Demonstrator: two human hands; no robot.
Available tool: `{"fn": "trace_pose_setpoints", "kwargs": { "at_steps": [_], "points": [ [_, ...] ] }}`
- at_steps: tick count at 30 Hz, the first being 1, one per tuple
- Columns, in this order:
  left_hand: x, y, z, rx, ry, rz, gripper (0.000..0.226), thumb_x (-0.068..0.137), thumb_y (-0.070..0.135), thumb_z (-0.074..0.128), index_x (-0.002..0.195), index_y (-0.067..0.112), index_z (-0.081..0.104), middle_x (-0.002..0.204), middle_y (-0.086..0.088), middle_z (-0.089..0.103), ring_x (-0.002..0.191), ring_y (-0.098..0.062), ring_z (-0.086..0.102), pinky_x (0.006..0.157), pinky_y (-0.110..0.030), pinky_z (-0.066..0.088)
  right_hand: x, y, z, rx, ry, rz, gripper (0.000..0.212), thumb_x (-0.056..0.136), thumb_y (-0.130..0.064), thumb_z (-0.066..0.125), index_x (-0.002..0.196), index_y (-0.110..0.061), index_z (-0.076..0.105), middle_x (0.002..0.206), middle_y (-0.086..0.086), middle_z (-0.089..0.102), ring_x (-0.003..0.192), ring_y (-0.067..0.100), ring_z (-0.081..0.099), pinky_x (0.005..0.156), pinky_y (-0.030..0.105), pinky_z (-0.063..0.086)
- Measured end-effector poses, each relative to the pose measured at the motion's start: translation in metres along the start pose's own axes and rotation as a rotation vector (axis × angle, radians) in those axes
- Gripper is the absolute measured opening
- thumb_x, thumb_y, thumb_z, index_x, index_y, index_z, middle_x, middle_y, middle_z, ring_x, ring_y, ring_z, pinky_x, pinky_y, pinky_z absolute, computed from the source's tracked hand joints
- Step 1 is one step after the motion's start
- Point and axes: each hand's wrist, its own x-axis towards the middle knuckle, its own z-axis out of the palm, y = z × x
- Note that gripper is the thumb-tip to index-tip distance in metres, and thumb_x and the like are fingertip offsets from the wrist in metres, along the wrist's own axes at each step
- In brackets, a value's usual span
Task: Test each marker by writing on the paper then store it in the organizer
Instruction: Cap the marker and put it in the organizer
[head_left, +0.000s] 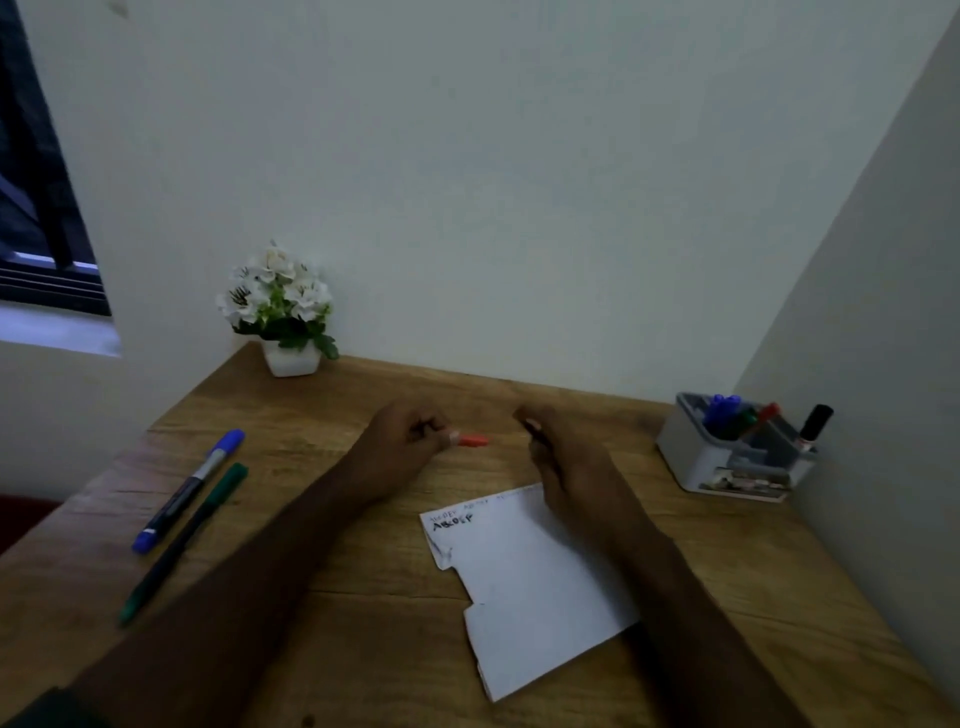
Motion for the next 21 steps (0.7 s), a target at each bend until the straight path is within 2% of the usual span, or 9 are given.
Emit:
{"fn": "trace_pose_setpoints", "kwargs": {
  "at_steps": [3,6,8,11,12,14,16,19,21],
  "points": [
    [0.003,-0.014,0.005,0.076,-0.046,0.0,0.006,0.083,0.026,0.074,0.078,0.023,0.071,0.077,0.007,0.065,0.072,-0.006,0.057,0.062,-0.019,0.041,-0.001,0.001,0.0,0.401,0.118,0.018,0.034,0.094,0.007,0.044,0.106,-0.015,0.067,0.079,0.004,0.063,0.062,0.02,0.06,0.057,0.032,0.048],
    [0.002,-0.02,0.01,0.219,-0.103,0.003,0.01,0.078,0.036,0.074,0.076,0.028,0.07,0.071,0.01,0.063,0.069,-0.003,0.056,0.066,-0.027,0.039,-0.003,-0.01,0.003,0.968,0.058,0.186,0.036,0.086,0.002,0.039,0.108,-0.008,0.067,0.093,0.017,0.069,0.082,0.032,0.068,0.07,0.044,0.055],
    [0.002,-0.019,0.011,0.296,-0.113,0.006,0.014,0.076,0.044,0.072,0.078,0.03,0.069,0.074,0.013,0.063,0.075,0.002,0.055,0.078,-0.033,0.04,-0.005,-0.016,0.004,1.138,-0.029,0.23,0.035,0.084,0.002,0.041,0.116,-0.001,0.056,0.101,0.017,0.07,0.092,0.031,0.069,0.076,0.042,0.056],
    [0.0,-0.013,0.008,0.319,-0.13,0.004,0.045,0.064,0.072,0.055,0.088,0.035,0.067,0.094,0.02,0.06,0.097,-0.001,0.052,0.097,-0.041,0.031,-0.006,-0.023,0.008,1.007,0.003,0.225,0.011,0.093,0.005,0.055,0.1,0.002,0.046,0.084,0.014,0.068,0.077,0.024,0.071,0.063,0.038,0.052],
    [-0.001,-0.011,0.007,0.326,-0.163,-0.001,0.057,0.06,0.08,0.049,0.094,0.038,0.065,0.103,0.022,0.058,0.106,-0.001,0.049,0.099,-0.041,0.026,-0.007,-0.023,0.012,0.907,0.04,0.254,0.016,0.098,-0.007,0.056,0.095,0.003,0.044,0.078,0.014,0.066,0.07,0.02,0.067,0.06,0.038,0.048],
    [-0.002,-0.012,0.004,0.369,-0.245,-0.011,0.071,0.054,0.088,0.044,0.107,0.042,0.061,0.122,0.022,0.053,0.122,-0.003,0.042,0.101,-0.041,0.019,-0.006,-0.027,0.015,0.769,0.028,0.343,0.044,0.102,-0.047,0.044,0.097,-0.003,0.05,0.079,0.013,0.066,0.066,0.02,0.058,0.058,0.033,0.044],
    [-0.001,-0.015,0.003,0.405,-0.31,-0.027,0.078,0.05,0.089,0.047,0.114,0.046,0.056,0.138,0.021,0.047,0.133,-0.006,0.036,0.105,-0.041,0.012,-0.002,-0.028,0.015,0.72,-0.021,0.415,0.053,0.097,-0.064,0.032,0.103,-0.016,0.053,0.085,0.006,0.067,0.07,0.015,0.057,0.06,0.027,0.043],
    [-0.001,-0.017,0.004,0.395,-0.329,-0.061,0.083,0.046,0.089,0.053,0.117,0.047,0.054,0.145,0.019,0.043,0.139,-0.01,0.032,0.112,-0.046,0.006,-0.003,-0.027,0.014,0.514,-0.065,0.299,0.034,0.1,-0.046,0.046,0.088,-0.018,0.061,0.082,-0.001,0.064,0.077,0.013,0.061,0.069,0.039,0.049],
    [0.0,-0.017,0.005,0.38,-0.325,-0.066,0.085,0.045,0.088,0.054,0.119,0.045,0.056,0.145,0.019,0.044,0.139,-0.01,0.032,0.112,-0.046,0.005,-0.009,-0.024,0.016,0.484,-0.091,0.249,0.014,0.094,-0.018,0.064,0.082,-0.012,0.065,0.08,-0.002,0.064,0.078,0.01,0.062,0.069,0.03,0.051]
  ]
}}
